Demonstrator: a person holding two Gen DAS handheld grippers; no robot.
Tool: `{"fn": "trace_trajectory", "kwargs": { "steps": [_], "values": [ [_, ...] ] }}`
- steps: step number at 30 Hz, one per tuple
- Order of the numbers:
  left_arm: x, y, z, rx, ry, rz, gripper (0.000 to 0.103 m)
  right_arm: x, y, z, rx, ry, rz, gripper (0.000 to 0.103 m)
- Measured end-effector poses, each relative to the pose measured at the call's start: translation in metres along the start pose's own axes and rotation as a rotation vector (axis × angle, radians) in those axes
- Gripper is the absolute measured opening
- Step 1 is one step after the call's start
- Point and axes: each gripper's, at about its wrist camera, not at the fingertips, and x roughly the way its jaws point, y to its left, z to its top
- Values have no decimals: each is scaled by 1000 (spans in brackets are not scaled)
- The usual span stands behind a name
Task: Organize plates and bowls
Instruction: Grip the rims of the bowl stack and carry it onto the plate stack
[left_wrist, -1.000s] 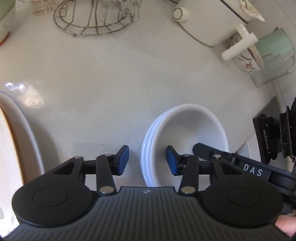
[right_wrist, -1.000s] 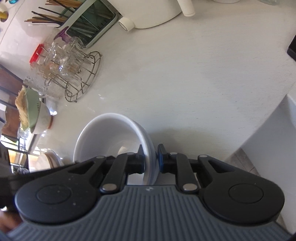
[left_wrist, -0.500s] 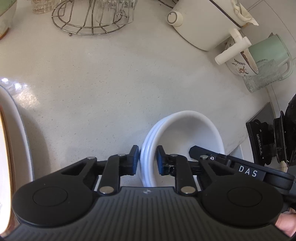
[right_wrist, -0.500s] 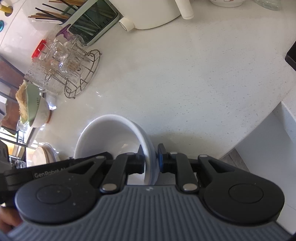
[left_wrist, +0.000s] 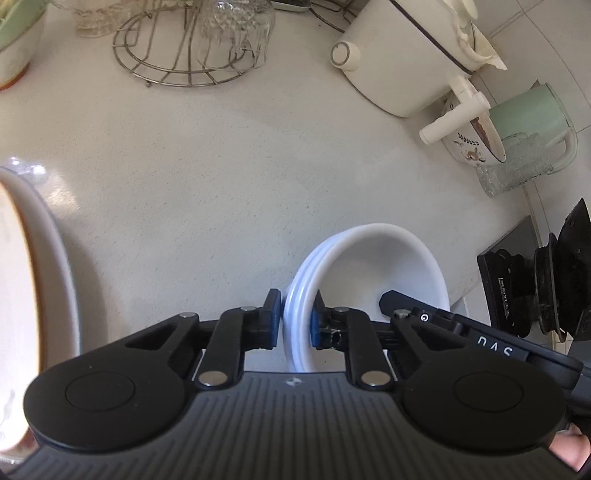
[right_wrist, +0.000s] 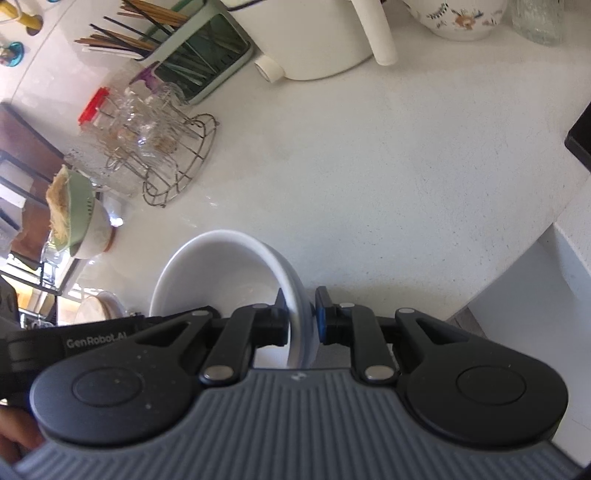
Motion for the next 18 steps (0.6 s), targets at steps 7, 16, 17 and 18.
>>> {"fn": "trace_trajectory", "kwargs": {
  "steps": [7, 16, 17, 18],
  "values": [
    [-21, -8, -6, -1, -20, 15, 19, -16, 9, 0, -19, -22, 8, 17],
    [-45, -10, -6, 9, -49, 21, 19, -31, 20, 0, -15, -34, 19, 17],
    [-48, -10, -4, 13, -48, 26, 19, -32, 22, 0, -20, -28, 19, 17],
    [-52, -12, -3, 25, -49, 31, 19, -34, 25, 0, -28, -23, 19, 17]
  ]
}}
